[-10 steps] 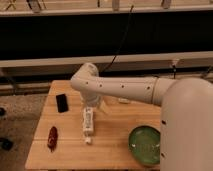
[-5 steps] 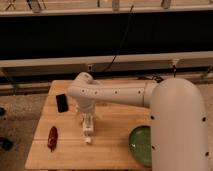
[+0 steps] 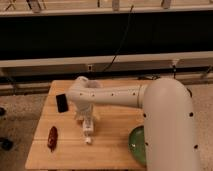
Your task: Place the bottle in the ceramic bowl
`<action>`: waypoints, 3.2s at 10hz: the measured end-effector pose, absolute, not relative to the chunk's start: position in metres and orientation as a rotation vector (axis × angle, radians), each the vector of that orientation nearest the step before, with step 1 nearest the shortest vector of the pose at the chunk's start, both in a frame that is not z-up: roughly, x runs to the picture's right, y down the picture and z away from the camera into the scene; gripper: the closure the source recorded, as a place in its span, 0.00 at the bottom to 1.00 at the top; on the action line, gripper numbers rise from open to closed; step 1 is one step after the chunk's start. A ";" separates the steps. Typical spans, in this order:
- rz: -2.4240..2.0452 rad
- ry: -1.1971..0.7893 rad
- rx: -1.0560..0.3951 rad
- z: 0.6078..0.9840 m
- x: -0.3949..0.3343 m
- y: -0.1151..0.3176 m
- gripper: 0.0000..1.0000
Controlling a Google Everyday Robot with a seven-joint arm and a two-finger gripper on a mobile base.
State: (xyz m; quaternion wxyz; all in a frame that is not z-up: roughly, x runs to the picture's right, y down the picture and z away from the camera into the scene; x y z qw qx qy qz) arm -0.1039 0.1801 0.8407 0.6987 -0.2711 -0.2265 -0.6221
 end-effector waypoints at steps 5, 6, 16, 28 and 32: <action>-1.362 -0.522 -0.609 0.832 -0.084 0.174 0.84; -1.355 -0.520 -0.607 0.826 -0.078 0.169 0.92; -1.125 -0.358 -0.614 0.770 0.087 0.106 1.00; -0.715 -0.327 -0.654 0.714 0.227 0.207 0.38; -0.555 -0.291 -0.619 0.705 0.254 0.225 0.20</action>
